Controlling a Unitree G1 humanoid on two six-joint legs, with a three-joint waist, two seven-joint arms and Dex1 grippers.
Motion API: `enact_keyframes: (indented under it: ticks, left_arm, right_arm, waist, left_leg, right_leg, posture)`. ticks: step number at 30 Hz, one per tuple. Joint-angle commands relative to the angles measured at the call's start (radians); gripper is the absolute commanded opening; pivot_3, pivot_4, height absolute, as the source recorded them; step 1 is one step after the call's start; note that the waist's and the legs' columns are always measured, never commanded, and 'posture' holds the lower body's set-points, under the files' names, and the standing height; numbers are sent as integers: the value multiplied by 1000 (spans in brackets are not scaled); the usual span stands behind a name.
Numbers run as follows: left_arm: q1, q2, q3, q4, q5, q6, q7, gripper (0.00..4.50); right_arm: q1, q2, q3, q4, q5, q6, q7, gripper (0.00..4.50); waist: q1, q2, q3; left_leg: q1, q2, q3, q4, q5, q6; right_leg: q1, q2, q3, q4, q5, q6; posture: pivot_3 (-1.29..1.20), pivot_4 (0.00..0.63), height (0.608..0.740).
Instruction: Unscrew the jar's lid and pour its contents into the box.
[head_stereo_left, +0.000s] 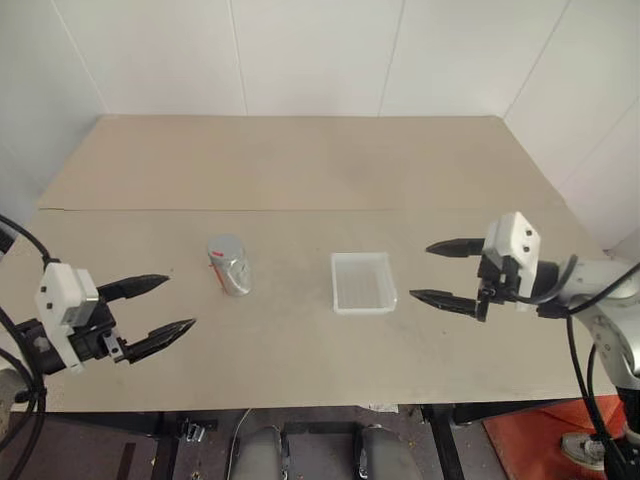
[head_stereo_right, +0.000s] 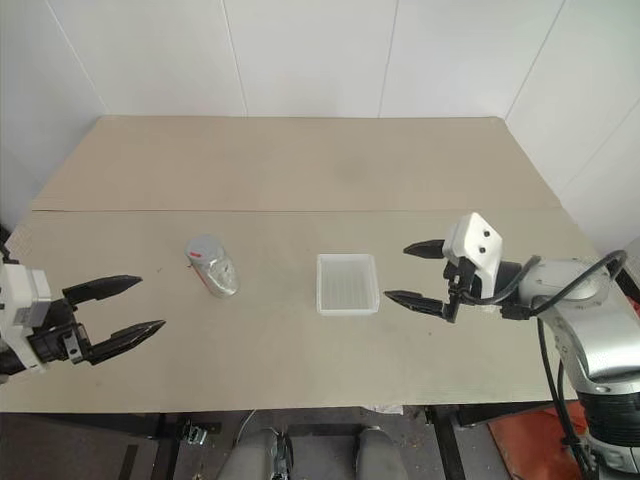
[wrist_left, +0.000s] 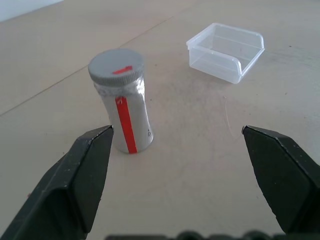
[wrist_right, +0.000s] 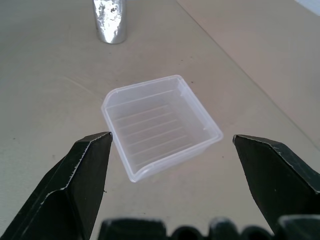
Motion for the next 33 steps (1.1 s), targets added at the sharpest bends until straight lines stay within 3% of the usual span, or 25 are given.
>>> enact_keyframes:
  ticks: [1, 10, 20, 25, 33]
  left_arm:
    - [8, -7, 19, -42, -12, -5, 9, 4475]
    - [76, -69, 37, -73, 51, -38, 103, 4475]
    - [29, -344, -165, -119, 219, -97, 425, 4475]
    - [-66, -362, -215, -28, 247, -140, 440, 4475]
    - [-201, -315, -269, 121, 253, -179, 370, 4475]
  right_arm:
    - [5, -4, -25, -39, 14, -4, -6, 4500]
    - [-44, 14, 11, -43, 17, 2, -9, 4500]
    - [-182, 58, 103, -31, 32, -18, 72, 4500]
    - [-228, 89, 142, -20, 14, -35, 92, 4500]
    - [-243, 105, 135, -34, 17, -51, 96, 4500]
  waist:
    - [0, 0, 0]
    - [-5, 0, 0]
    - [0, 0, 0]
    - [1, 0, 0]
    - [1, 0, 0]
  left_leg:
    - [0, 0, 0, 0, 0, 0]
    - [0, 0, 0, 0, 0, 0]
    - [0, -1, -2, 0, 0, 0]
    - [1, -1, -2, 0, 0, 0]
    - [0, -1, -1, 0, 0, 0]
  right_leg:
    - [0, 0, 0, 0, 0, 0]
    - [0, 0, 0, 0, 0, 0]
    - [1, 0, 0, 0, 0, 0]
    - [2, 0, 0, 0, 0, 0]
    - [1, 0, 0, 0, 0, 0]
  posture:
    - [0, 150, 740]
    - [0, 150, 740]
    - [0, 150, 740]
    - [0, 150, 740]
    - [0, 150, 740]
